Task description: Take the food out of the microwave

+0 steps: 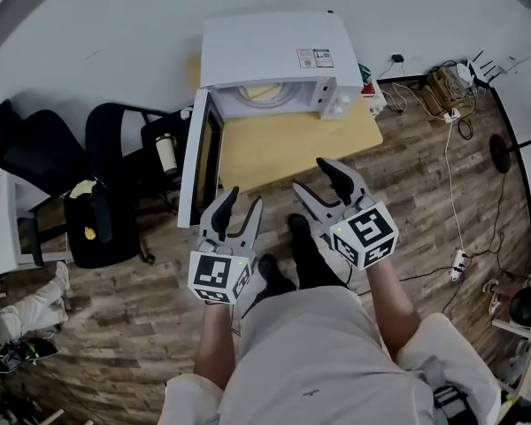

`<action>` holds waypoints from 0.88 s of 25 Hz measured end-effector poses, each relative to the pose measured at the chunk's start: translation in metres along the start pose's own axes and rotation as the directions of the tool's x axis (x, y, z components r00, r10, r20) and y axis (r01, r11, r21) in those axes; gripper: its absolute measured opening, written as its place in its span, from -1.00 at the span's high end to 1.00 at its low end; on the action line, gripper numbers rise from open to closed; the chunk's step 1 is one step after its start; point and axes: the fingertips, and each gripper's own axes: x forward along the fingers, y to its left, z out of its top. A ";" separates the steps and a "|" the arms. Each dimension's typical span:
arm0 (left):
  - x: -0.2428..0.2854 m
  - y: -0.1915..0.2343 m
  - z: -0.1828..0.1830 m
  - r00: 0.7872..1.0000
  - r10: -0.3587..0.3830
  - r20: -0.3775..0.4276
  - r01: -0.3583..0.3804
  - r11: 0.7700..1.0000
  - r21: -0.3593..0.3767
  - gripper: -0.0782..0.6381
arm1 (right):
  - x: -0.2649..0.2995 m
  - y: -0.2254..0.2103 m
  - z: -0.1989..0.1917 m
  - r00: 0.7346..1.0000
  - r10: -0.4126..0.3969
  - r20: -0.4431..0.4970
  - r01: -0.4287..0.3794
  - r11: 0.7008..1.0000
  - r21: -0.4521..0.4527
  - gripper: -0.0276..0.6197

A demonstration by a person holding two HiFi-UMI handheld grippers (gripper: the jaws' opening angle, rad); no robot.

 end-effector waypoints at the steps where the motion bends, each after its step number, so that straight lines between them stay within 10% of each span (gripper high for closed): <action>1: 0.004 0.003 0.003 1.000 0.011 0.002 -0.011 1.000 0.000 0.34 | 0.007 -0.005 0.002 1.000 0.009 -0.004 -0.009 1.000 -0.015 0.18; 12: 0.051 0.032 0.015 0.988 0.154 -0.006 -0.154 0.988 -0.029 0.34 | 0.086 -0.055 -0.005 0.990 0.097 -0.107 -0.118 0.970 -0.212 0.14; 16: 0.064 0.039 0.016 0.979 0.204 -0.007 -0.204 0.978 -0.041 0.34 | 0.114 -0.067 -0.020 0.984 0.045 -0.171 -0.120 0.881 -0.458 0.13; 22: 0.075 0.049 0.012 0.959 0.283 -0.020 -0.283 0.957 -0.056 0.34 | 0.150 -0.077 -0.050 0.963 0.084 -0.256 -0.225 0.776 -0.589 0.12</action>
